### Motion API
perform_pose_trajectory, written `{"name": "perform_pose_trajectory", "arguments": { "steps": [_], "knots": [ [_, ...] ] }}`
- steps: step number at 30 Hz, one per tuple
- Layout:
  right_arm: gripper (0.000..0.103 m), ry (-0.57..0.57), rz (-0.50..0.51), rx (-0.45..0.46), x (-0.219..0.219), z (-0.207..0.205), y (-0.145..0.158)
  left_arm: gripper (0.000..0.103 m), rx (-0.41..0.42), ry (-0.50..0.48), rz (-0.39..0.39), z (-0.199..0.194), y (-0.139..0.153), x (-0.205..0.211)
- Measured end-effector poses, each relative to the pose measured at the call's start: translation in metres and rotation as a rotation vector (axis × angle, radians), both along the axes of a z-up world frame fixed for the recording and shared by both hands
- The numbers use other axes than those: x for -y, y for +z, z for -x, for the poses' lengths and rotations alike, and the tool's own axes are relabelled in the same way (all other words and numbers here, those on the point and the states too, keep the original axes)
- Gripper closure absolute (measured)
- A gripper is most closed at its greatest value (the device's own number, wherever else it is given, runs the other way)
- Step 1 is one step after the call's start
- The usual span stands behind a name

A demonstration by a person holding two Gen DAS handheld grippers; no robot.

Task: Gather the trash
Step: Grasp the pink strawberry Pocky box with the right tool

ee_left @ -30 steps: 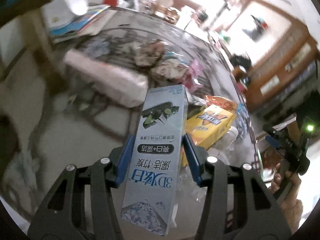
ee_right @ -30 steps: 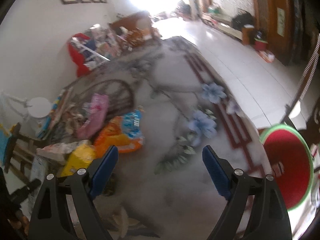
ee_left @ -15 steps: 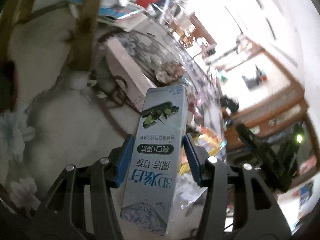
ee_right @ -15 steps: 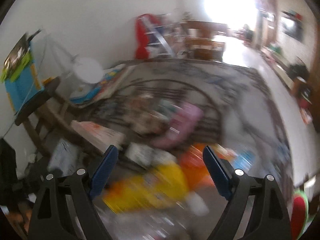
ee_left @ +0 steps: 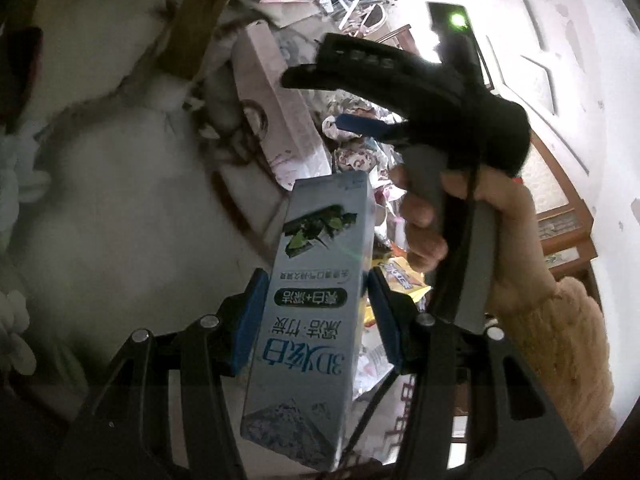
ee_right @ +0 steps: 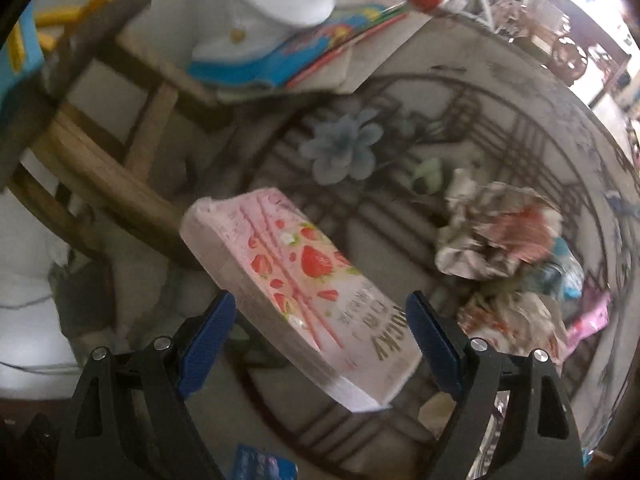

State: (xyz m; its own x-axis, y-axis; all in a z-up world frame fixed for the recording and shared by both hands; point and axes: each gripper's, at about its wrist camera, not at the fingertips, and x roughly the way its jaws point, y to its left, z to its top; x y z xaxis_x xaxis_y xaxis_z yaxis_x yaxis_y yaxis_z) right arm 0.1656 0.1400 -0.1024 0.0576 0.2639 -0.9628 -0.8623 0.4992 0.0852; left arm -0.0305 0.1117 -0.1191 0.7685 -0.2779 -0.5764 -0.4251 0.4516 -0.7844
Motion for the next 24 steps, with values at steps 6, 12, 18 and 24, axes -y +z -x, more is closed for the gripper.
{"name": "perform_pose_trajectory", "arguments": {
  "steps": [6,12,18,24],
  "knots": [
    [0.009,-0.001,0.029,-0.046,-0.005,-0.001,-0.016,0.054,0.007,0.021,0.01,0.004,0.0,-0.003],
    [0.008,0.022,0.043,-0.045,-0.007,0.003,-0.024,0.054,-0.001,0.022,-0.003,0.0,0.001,-0.002],
    [0.02,0.086,0.121,0.019,-0.011,0.024,-0.042,0.054,-0.006,0.024,-0.016,0.003,0.004,0.001],
    [0.06,0.029,0.017,0.021,0.004,0.022,-0.021,0.054,-0.009,0.031,-0.021,0.004,0.003,0.001]
  ]
}}
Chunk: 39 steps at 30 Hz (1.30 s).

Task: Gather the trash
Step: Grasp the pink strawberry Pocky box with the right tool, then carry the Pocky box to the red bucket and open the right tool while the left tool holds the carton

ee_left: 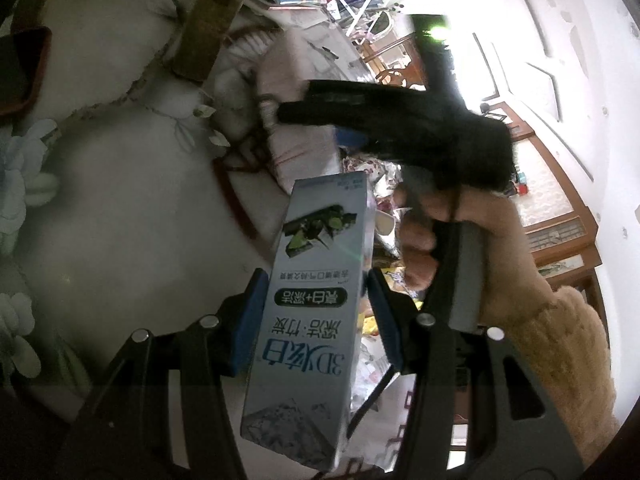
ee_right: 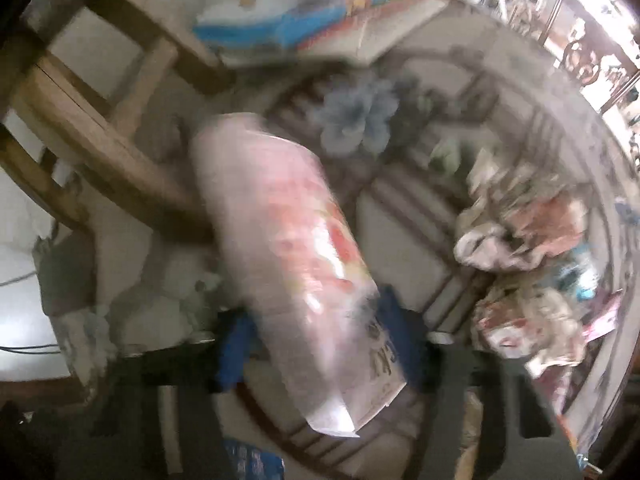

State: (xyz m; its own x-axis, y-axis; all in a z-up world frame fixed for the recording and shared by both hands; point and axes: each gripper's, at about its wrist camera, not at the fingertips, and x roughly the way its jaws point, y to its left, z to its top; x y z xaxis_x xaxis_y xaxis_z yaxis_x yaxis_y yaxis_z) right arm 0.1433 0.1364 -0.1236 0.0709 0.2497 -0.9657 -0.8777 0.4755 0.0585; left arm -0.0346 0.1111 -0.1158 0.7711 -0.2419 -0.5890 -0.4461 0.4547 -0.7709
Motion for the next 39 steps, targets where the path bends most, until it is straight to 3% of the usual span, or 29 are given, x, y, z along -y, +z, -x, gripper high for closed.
{"name": "perform_pose_trajectory", "arguments": {
  "steps": [8,13,18,20,25,28,32,34,39],
  "knots": [
    [0.071,-0.146,-0.218,0.053,0.065,-0.001,0.068,0.054,-0.008,-0.014,-0.046,0.0,0.003,0.004],
    [0.074,-0.241,-0.327,0.089,0.126,0.005,0.104,0.054,-0.003,-0.043,-0.134,-0.003,0.015,0.013],
    [0.074,-0.364,-0.438,0.1,0.201,0.019,0.122,0.054,0.014,-0.071,-0.227,-0.008,0.028,0.022],
    [0.074,-0.407,-0.474,0.144,0.229,0.03,0.129,0.054,0.026,-0.091,-0.281,-0.011,0.036,0.029],
    [0.074,-0.455,-0.458,0.25,0.266,0.058,0.12,0.054,0.054,-0.133,-0.451,-0.026,0.063,0.047],
    [0.074,-0.454,-0.43,0.25,0.274,0.063,0.099,0.054,0.091,-0.183,-0.527,-0.037,0.085,0.059],
    [0.059,-0.488,-0.469,0.231,0.286,0.061,0.077,0.054,0.113,-0.235,-0.569,-0.06,0.103,0.073],
    [0.057,-0.482,-0.443,0.238,0.284,0.058,0.075,0.054,0.127,-0.25,-0.607,-0.077,0.114,0.081],
    [0.04,-0.463,-0.402,0.235,0.28,0.056,0.064,0.054,0.189,-0.264,-0.707,-0.089,0.12,0.095]
  ]
}}
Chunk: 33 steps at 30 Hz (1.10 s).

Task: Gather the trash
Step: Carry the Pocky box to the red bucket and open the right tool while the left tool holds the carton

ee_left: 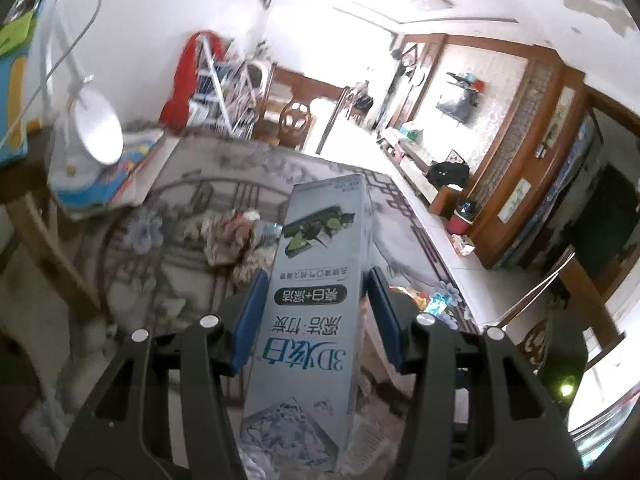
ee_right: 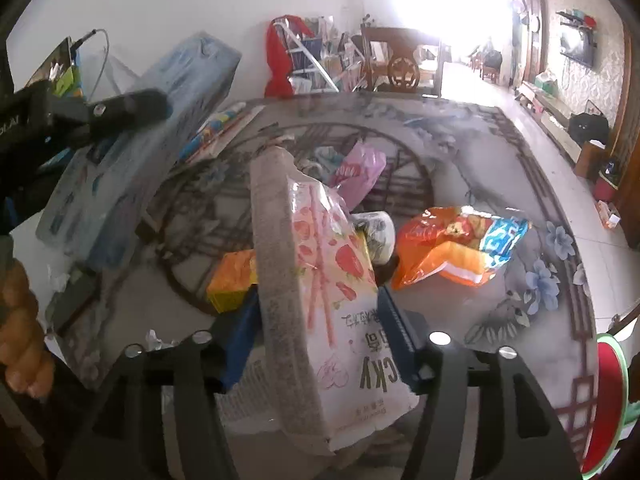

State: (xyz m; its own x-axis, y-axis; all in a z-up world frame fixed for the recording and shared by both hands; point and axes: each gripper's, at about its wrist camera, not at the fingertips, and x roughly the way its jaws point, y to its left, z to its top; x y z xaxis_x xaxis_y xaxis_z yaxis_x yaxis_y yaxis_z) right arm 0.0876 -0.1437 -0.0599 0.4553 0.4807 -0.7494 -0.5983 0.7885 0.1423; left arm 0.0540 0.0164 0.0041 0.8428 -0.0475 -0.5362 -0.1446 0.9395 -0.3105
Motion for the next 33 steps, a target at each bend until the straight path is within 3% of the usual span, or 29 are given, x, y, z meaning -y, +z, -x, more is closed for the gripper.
{"name": "perform_pose_trajectory", "arguments": {
  "steps": [6,8,11,13,14,17,27,33],
  "knots": [
    [0.019,0.015,-0.061,-0.096,-0.006,-0.011,-0.009,0.053,-0.065,-0.002,0.01,-0.002,-0.024,-0.008],
    [0.016,0.009,-0.063,-0.121,-0.007,-0.014,-0.013,0.053,-0.059,0.004,0.023,-0.001,-0.023,-0.011],
    [0.016,0.003,-0.053,-0.125,-0.01,-0.016,-0.016,0.053,-0.05,0.002,0.01,0.002,-0.021,-0.009],
    [0.024,0.008,-0.067,-0.137,-0.01,-0.015,-0.016,0.053,-0.053,-0.001,0.004,0.003,-0.022,-0.007],
    [0.034,0.006,-0.064,-0.128,-0.009,-0.014,-0.015,0.053,-0.056,-0.002,0.004,0.003,-0.022,-0.006],
    [0.036,-0.001,-0.067,-0.1,-0.006,-0.011,-0.009,0.053,-0.066,-0.004,-0.006,0.004,-0.024,-0.004],
    [0.036,-0.126,-0.182,0.132,0.031,0.005,0.036,0.053,-0.062,-0.019,-0.033,0.005,-0.024,0.002],
    [0.035,-0.221,-0.223,0.204,0.054,0.004,0.047,0.053,-0.064,-0.048,-0.03,0.004,-0.026,0.008]
  ]
}}
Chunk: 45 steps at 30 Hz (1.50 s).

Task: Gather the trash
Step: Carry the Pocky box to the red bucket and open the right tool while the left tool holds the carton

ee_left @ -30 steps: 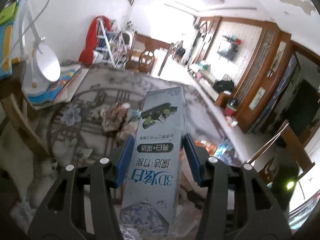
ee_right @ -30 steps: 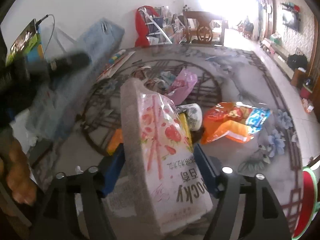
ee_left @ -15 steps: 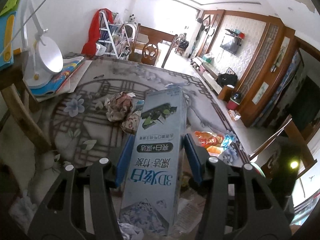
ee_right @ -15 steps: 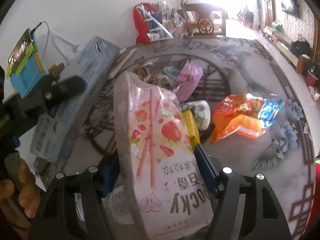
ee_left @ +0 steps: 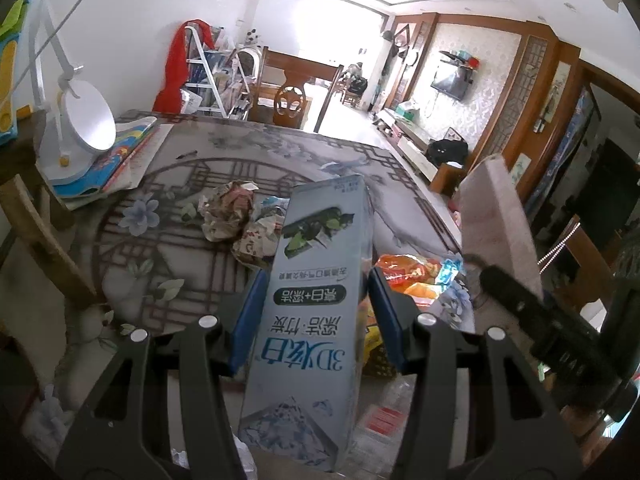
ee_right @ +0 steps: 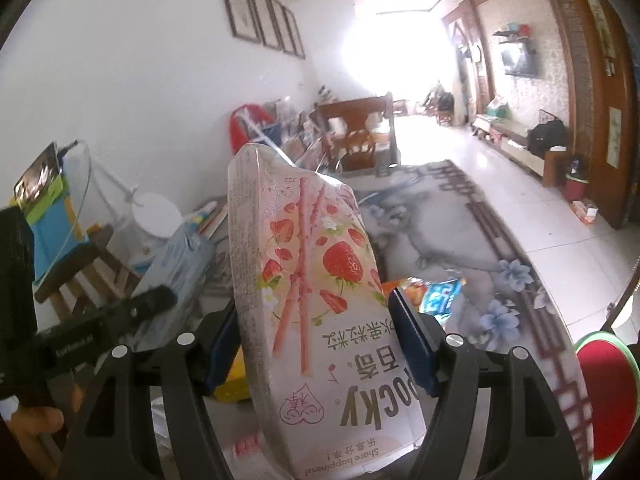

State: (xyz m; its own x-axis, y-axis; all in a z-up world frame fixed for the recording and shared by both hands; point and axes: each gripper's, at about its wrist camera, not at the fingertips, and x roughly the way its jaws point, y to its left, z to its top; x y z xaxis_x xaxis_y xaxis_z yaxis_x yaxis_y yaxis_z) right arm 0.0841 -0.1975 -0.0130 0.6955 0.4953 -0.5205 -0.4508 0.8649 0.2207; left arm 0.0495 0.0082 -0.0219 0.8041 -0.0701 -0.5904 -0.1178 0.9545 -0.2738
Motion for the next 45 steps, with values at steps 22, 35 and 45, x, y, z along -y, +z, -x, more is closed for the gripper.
{"name": "perform_pose_trajectory", "arguments": {
  "steps": [22,35,45],
  "knots": [
    [0.035,-0.086,0.045,0.012,0.037,0.003,0.001,0.053,-0.027,-0.144,0.038,-0.003,-0.008,0.032],
    [0.034,-0.295,0.068,-0.146,0.18,-0.003,-0.021,0.053,-0.076,-0.327,0.083,-0.014,-0.009,0.142],
    [0.034,-0.607,-0.092,-0.387,0.294,-0.008,-0.057,0.053,-0.161,-0.518,0.086,-0.046,-0.028,0.269]
  ]
}}
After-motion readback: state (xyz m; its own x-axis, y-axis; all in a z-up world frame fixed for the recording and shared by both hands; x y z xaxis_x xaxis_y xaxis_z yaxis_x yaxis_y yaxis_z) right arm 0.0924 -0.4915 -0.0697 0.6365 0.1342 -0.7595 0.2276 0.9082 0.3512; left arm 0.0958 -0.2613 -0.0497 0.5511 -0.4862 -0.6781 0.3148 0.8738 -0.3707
